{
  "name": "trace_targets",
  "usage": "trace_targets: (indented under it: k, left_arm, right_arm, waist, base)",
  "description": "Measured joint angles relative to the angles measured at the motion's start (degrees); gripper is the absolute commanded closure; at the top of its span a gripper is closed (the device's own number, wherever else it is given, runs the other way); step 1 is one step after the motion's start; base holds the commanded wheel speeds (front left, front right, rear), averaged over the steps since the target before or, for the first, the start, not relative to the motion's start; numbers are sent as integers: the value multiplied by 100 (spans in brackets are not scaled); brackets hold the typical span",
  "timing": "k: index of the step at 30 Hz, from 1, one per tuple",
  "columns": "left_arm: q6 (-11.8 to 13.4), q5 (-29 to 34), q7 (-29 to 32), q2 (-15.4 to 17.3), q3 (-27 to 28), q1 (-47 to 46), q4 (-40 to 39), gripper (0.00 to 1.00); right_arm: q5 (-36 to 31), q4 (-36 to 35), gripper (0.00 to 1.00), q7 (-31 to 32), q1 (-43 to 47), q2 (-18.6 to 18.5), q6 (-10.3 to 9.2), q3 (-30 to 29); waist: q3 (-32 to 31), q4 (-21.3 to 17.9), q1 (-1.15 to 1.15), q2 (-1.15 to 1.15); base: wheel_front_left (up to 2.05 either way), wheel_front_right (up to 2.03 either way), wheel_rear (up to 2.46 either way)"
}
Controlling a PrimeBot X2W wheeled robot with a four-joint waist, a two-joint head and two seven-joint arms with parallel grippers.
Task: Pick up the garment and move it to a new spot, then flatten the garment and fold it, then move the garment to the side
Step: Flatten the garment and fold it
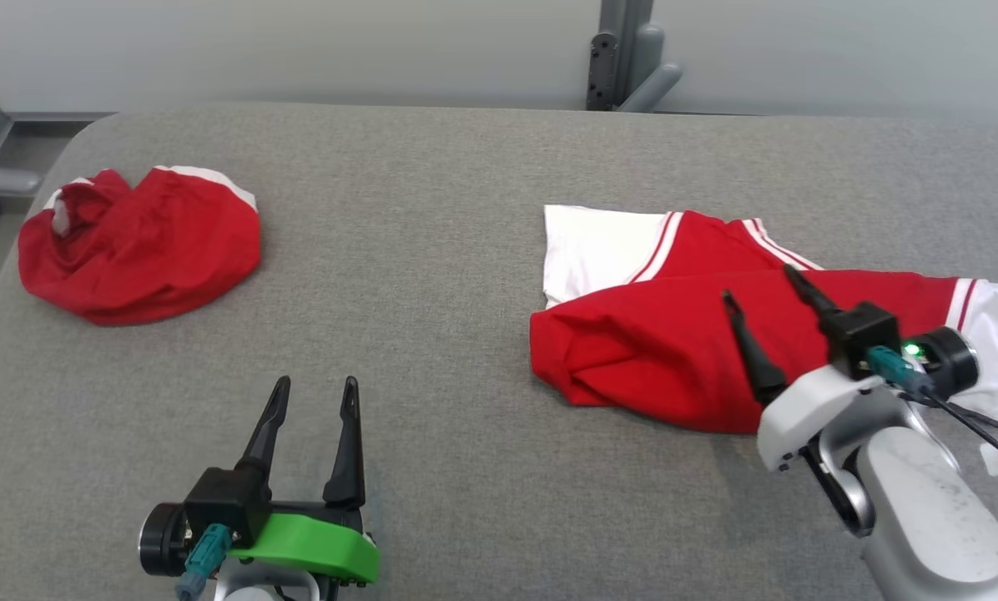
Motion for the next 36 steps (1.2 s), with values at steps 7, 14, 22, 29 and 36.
trace_targets:
  k: [7, 14, 22, 29, 36]
  left_arm:
    - [51, -71, -1, 0, -115, -69, -16, 0]
    - [142, -204, -1, 0, -201, -76, -64, 0]
    - [242, -325, 0, 1, -242, -58, -88, 0]
    - [243, -311, 0, 1, -200, -43, -98, 0]
    - [236, -242, 0, 0, -165, -16, -105, 0]
  right_arm:
    - [503, 275, 0, 231, -464, -223, 0, 1263]
    - [790, 936, 0, 680, -919, -493, 0, 2039]
    - [985, 1338, 100, 731, -1384, -577, 0, 2242]
    - [989, 943, 100, 259, -1541, -544, 0, 2025]
    - [1121, -361, 100, 114, -1520, -639, 0, 1849]
  waist:
    - [82, 397, 0, 0]
    - [159, 932, 0, 0]
    - [243, 1386, 0, 0]
    - [174, 1230, 0, 0]
    - [97, 986, 0, 0]
  base:
    - [0, 0, 0]
    - [0, 0, 0]
    - [0, 0, 0]
    - [0, 0, 0]
    - [0, 0, 0]
